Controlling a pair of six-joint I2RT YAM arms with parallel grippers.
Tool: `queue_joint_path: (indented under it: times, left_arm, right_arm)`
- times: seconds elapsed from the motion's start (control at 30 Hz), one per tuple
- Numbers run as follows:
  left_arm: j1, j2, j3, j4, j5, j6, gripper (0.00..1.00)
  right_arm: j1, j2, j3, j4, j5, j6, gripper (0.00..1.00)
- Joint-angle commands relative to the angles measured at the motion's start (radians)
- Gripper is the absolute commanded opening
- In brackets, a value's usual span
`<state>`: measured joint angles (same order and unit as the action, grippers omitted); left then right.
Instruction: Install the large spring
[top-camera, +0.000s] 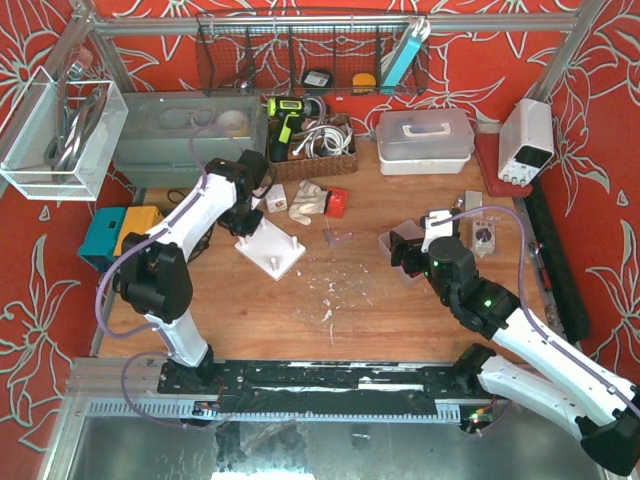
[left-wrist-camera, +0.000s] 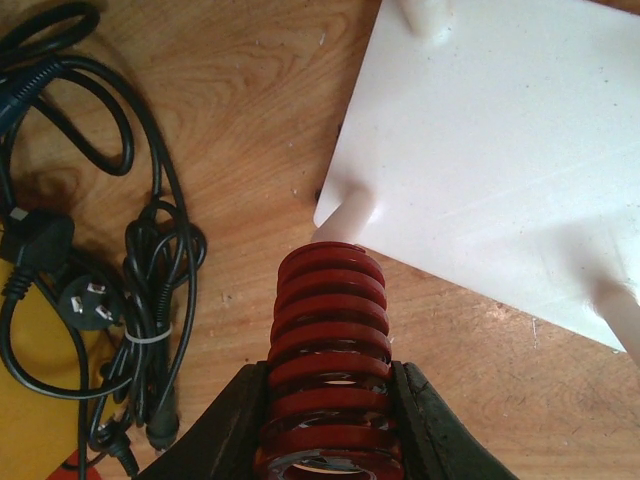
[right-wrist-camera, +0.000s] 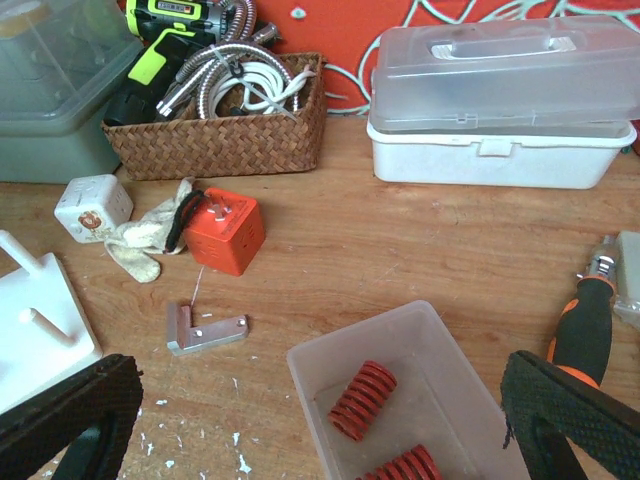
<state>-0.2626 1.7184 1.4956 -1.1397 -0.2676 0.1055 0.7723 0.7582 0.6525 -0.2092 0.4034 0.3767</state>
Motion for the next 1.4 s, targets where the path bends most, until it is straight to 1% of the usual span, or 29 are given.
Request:
queue_joint_path:
  times: [0.0, 0.2, 0.43, 0.77, 1.03, 1.07, 1.13, 1.2, 1.37]
  left_arm:
    - [0.01, 0.03, 0.018, -0.043, -0.002, 0.005, 0.0]
    - [0.02, 0.028, 0.013, -0.042, 0.01, 0.01, 0.0]
    - [0.03, 0.065, 0.019, -0.042, 0.017, 0.018, 0.0]
    - [0.041, 0.144, 0.057, -0.041, 0.048, 0.033, 0.0]
    - [0.056, 0.202, 0.049, -0.045, 0.055, 0.031, 0.0]
    - [0.056, 0.208, 0.049, -0.045, 0.066, 0.031, 0.02]
    - [0.056, 0.218, 0.046, -0.042, 0.071, 0.031, 0.1]
    - [0.056, 0.229, 0.047, -0.042, 0.074, 0.029, 0.14]
    - [0.056, 0.24, 0.07, -0.038, 0.056, 0.03, 0.31]
  right_arm:
    - [-0.002, -0.01, -0.017, 0.009, 0.031, -0.001, 0.98]
    - [-0.002, -0.013, -0.018, 0.011, 0.025, -0.002, 0.98]
    - [-0.002, -0.018, -0.018, 0.008, 0.025, -0.002, 0.98]
    - [-0.002, -0.029, -0.022, 0.008, 0.024, -0.002, 0.98]
    - [-0.001, -0.033, -0.022, 0.01, 0.021, -0.001, 0.98]
    - [-0.001, -0.031, -0.023, 0.011, 0.02, -0.001, 0.98]
    - [-0.001, -0.03, -0.022, 0.01, 0.021, -0.001, 0.98]
    - [-0.001, -0.028, -0.022, 0.011, 0.021, -0.001, 0.98]
    - [-0.001, -0.021, -0.024, 0.015, 0.023, -0.001, 0.98]
